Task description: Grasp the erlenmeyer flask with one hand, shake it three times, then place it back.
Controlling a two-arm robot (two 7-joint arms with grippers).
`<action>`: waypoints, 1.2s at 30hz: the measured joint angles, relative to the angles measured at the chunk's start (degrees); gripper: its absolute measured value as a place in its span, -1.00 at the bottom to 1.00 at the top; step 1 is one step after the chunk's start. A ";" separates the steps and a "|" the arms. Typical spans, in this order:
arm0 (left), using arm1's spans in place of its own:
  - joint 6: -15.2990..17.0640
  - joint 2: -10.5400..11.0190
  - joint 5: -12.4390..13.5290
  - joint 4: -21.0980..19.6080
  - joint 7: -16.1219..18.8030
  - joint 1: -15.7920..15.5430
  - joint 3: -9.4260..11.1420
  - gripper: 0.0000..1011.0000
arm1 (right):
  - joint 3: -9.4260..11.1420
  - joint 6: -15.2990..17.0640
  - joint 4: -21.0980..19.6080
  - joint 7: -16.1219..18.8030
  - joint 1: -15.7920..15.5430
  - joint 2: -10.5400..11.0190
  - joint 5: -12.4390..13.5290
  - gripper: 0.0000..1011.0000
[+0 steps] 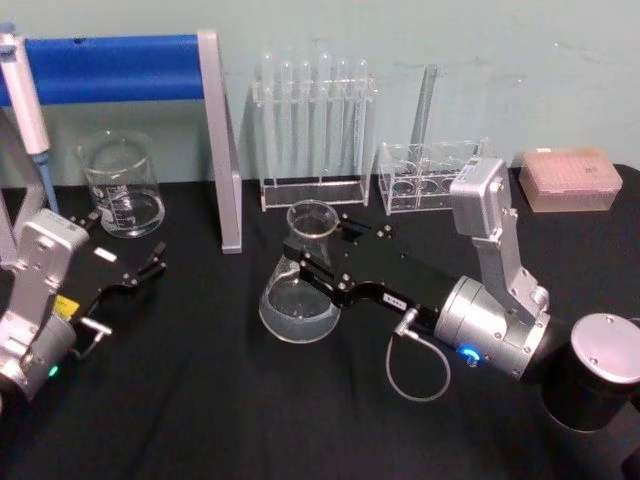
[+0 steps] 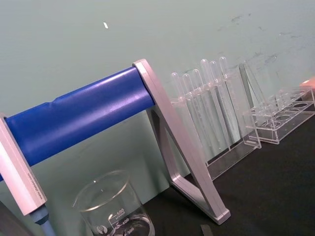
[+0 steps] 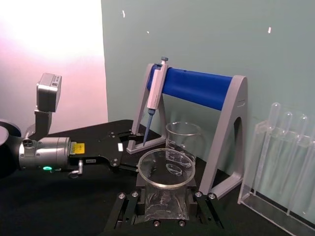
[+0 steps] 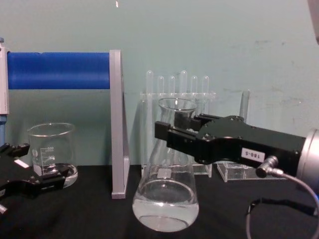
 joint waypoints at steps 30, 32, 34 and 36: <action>0.00 0.00 0.00 0.00 0.00 0.00 0.00 0.98 | 16.02 -0.15 -4.78 -18.64 -9.51 2.69 -0.42 -0.10; 0.00 0.00 0.00 0.00 0.00 0.00 0.00 0.98 | 17.39 0.05 -5.42 -19.67 -10.56 2.64 -0.74 -0.10; 0.00 0.00 0.00 0.00 0.00 0.00 0.00 0.98 | 18.39 0.17 -5.79 -20.28 -11.31 2.52 -1.04 -0.10; 0.00 0.00 0.00 0.00 0.00 0.00 0.00 0.98 | 18.95 0.26 -5.99 -20.51 -11.69 2.41 -1.20 -0.10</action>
